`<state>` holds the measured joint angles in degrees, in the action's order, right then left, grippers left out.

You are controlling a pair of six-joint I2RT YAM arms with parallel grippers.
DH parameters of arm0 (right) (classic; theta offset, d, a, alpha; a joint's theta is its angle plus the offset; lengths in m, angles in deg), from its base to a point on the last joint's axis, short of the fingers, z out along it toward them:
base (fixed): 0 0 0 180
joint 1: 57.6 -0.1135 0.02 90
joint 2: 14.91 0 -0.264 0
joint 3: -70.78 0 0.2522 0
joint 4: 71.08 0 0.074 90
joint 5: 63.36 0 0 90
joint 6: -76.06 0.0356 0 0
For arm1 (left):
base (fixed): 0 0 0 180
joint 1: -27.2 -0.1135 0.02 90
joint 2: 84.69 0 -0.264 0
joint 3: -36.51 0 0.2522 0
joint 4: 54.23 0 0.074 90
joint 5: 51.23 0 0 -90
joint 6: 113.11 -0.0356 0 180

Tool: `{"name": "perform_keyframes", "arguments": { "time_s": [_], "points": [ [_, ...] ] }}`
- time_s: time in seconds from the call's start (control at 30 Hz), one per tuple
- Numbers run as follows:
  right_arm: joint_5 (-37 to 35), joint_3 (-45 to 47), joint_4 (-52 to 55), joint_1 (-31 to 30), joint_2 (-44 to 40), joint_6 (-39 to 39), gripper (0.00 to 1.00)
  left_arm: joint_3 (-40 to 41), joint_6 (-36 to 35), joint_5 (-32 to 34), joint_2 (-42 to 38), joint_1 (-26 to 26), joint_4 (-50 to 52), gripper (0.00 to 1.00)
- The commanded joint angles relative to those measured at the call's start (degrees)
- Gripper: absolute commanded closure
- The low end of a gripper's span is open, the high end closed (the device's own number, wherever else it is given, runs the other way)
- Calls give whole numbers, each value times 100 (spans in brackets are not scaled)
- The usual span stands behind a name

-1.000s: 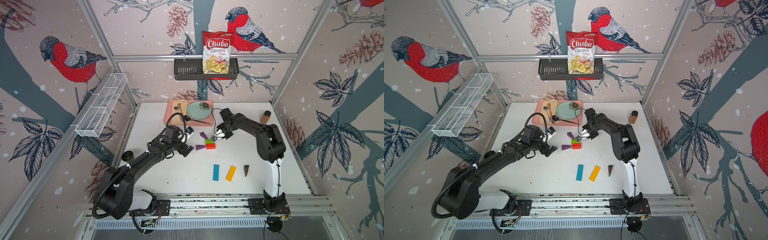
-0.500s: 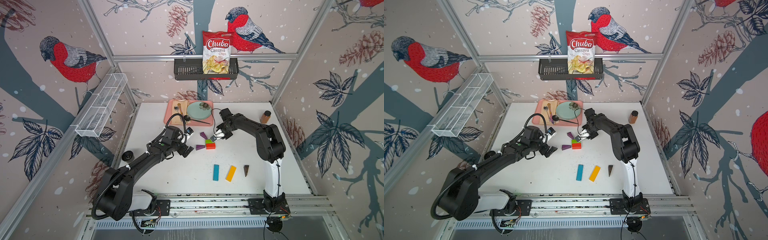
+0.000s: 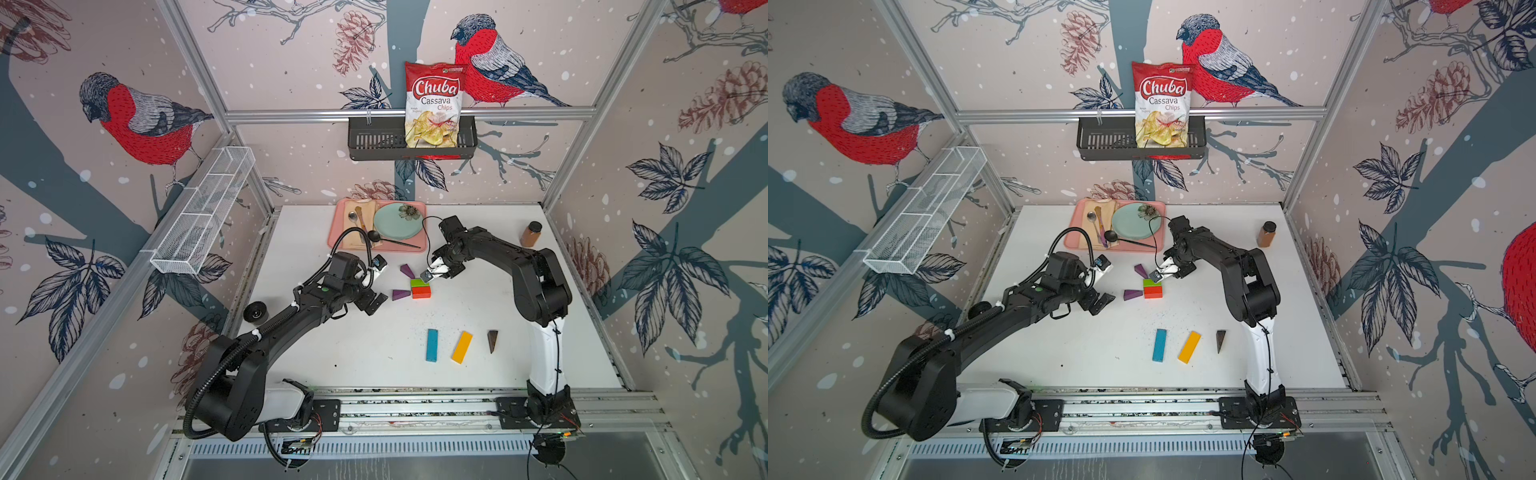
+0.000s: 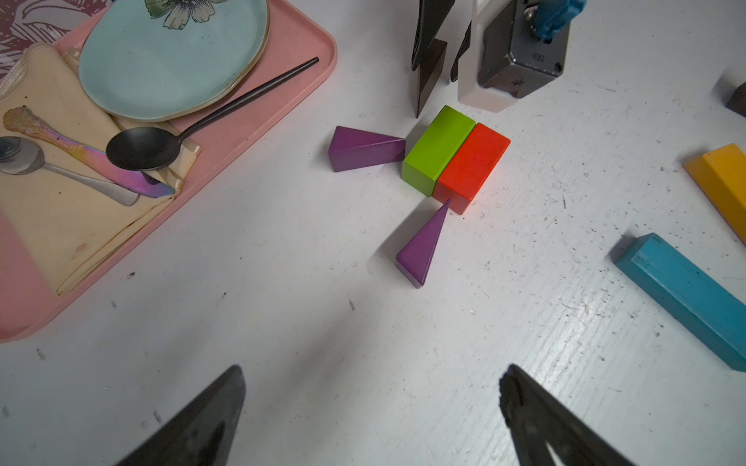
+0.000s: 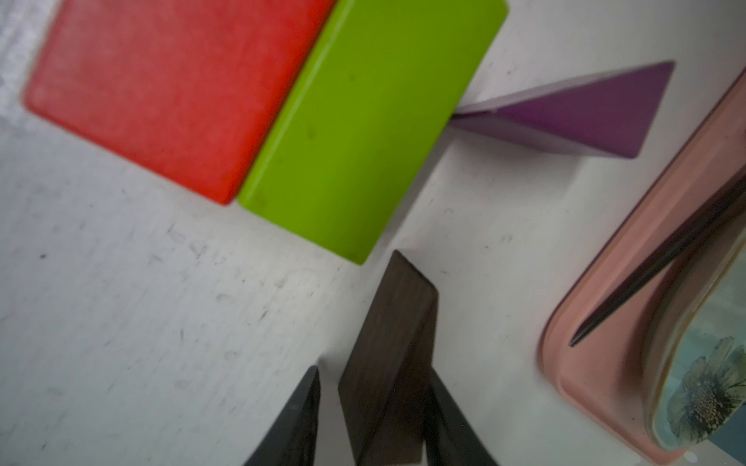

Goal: Assemble a small pinwheel with building blocks
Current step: Assemble the building block at the center of the board.

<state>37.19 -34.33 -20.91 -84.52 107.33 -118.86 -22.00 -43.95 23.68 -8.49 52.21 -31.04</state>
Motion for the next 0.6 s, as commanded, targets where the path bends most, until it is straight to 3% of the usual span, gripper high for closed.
{"name": "perform_keyframes", "arguments": {
  "time_s": [0.0,0.17,0.23,0.27,0.57],
  "points": [
    [80,-71,-19,31,28,36,57,-30,10,-117,-3,-5,-113,2],
    [168,-66,-147,51,-25,71,55,-22,10,-141,-30,-5,-125,2],
    [205,-84,-144,62,-63,97,47,-28,16,-160,-3,-6,-143,2],
    [236,-75,-143,70,-99,107,1,-42,13,-172,20,-5,-145,2],
    [310,698,13,89,-1339,545,0,-113,66,-252,157,-5,-347,2]
  ]
}}
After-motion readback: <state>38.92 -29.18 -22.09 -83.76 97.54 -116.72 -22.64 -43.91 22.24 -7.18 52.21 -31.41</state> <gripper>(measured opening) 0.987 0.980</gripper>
